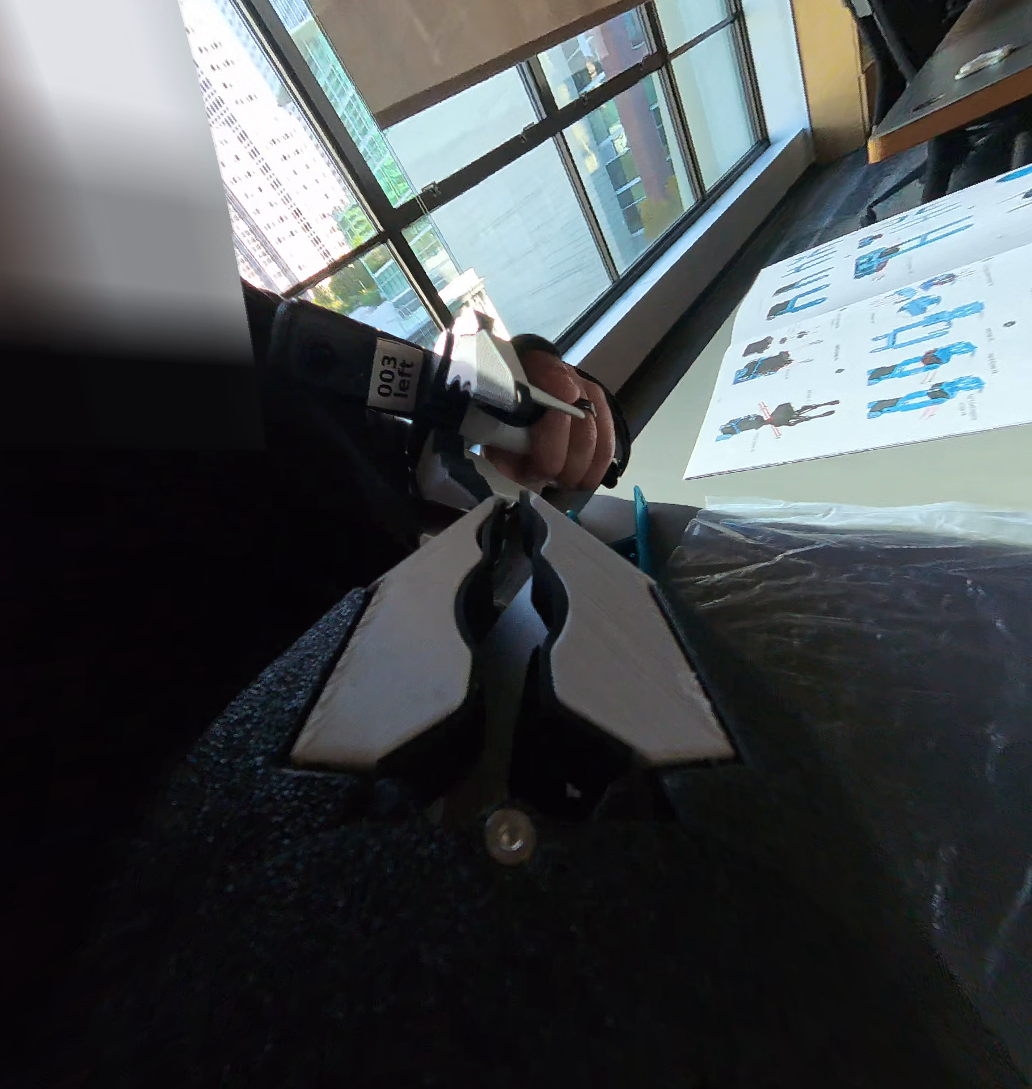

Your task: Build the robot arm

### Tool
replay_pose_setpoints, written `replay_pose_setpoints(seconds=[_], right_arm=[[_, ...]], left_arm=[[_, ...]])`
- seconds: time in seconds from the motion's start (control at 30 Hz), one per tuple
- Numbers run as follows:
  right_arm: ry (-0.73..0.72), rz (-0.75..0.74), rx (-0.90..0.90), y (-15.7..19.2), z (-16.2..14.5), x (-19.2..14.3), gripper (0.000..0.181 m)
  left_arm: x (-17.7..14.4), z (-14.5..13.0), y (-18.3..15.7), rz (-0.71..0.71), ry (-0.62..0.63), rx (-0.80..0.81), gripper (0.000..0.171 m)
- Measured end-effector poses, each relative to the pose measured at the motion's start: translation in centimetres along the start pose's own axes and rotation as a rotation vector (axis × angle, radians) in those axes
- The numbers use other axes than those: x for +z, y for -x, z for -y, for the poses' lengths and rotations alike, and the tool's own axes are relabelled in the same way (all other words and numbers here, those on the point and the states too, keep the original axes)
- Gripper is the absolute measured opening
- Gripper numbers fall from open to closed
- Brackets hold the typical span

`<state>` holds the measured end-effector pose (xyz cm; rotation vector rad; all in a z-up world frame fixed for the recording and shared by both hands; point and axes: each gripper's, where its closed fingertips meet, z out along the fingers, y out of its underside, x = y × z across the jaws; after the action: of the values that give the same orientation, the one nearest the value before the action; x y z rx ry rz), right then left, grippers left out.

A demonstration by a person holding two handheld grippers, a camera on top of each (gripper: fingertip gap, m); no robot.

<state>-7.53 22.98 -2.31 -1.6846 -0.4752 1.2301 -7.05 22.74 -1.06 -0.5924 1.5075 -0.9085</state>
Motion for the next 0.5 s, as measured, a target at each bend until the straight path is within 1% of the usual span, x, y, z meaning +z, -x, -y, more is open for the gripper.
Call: replay_pose_setpoints(seconds=[0.07,0.13,0.17,0.23,0.27,0.3,0.37,0.4,0.43,0.47,0.5], right_arm=[[-0.009,-0.033,-0.043,-0.1,0.3,-0.3,0.002],[0.008,-0.080,-0.073,-0.5,0.2,-0.5,0.003],[0.045,-0.129,-0.109,-1.0,-0.2,-0.5,0.003],[0.155,-0.249,-0.202,-2.2,-1.5,-0.1,0.003],[0.213,-0.309,-0.257,-2.7,-2.1,0.2,0.001],[0.273,-0.348,-0.304,-2.8,-2.8,0.8,0.001],[0.394,-0.433,-0.386,-3.3,-4.1,2.0,0.001],[0.444,-0.451,-0.414,-3.3,-4.9,2.7,0.001],[0.496,-0.464,-0.430,-3.5,-5.7,3.4,0.001],[0.537,-0.484,-0.451,-3.8,-6.4,3.9,0.001],[0.574,-0.486,-0.461,-4.0,-7.2,4.3,0.002]], left_arm=[[-0.2,-0.4,0.1,0.000,0.023,0.009,0.030],[-0.9,-1.5,0.6,0.016,0.073,0.013,0.029],[-1.6,-2.2,0.9,0.021,0.105,-0.007,0.028],[-3.3,-4.5,2.1,0.060,0.214,-0.073,0.023],[-4.6,-5.6,2.9,0.086,0.267,-0.120,0.018],[-5.9,-6.7,3.1,0.081,0.322,-0.196,0.012],[-8.5,-9.2,2.5,0.037,0.448,-0.417,0.011],[-9.7,-10.1,1.7,0.006,0.492,-0.543,0.012],[-10.8,-10.5,0.3,-0.063,0.517,-0.668,0.015],[-11.6,-10.4,-1.0,-0.122,0.512,-0.775,0.023],[-12.2,-10.2,-2.3,-0.173,0.496,-0.849,0.035]])
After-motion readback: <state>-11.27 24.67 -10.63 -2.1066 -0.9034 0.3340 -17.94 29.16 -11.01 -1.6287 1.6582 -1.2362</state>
